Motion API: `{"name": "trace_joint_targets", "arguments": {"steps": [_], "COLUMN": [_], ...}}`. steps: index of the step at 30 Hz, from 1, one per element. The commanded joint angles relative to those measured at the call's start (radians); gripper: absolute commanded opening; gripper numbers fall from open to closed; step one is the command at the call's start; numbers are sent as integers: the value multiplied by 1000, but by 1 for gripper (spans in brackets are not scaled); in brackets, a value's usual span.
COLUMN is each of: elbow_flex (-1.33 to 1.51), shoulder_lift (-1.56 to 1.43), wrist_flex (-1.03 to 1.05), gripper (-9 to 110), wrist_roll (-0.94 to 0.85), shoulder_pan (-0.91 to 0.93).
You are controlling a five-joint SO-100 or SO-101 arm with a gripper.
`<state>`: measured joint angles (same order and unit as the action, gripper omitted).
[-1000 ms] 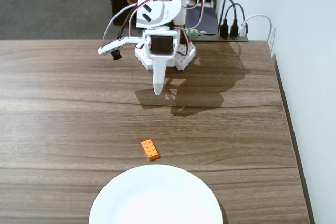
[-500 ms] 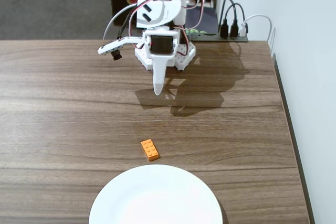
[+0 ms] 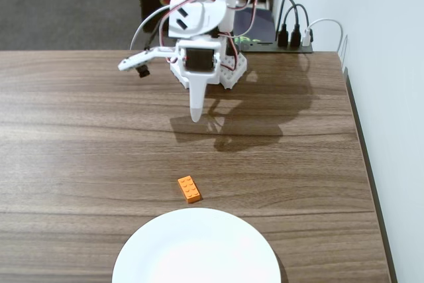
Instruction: Grasp a lego block and put it on the plate.
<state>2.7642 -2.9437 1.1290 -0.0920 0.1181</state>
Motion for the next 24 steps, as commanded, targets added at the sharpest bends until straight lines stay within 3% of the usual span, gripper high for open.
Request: {"name": "trace_joint_targets", "arguments": {"steps": [1,12,20,24], "elbow_flex": [-123,-399,-500,-591], "shoulder_lift": [129,600,793,871], "wrist_flex": [-35,-41,-89,-94], "gripper": [1,1,1,1], "wrist_roll": [3,-161,-495,-792], "shoulder_pan": [3,23,101,150]}}
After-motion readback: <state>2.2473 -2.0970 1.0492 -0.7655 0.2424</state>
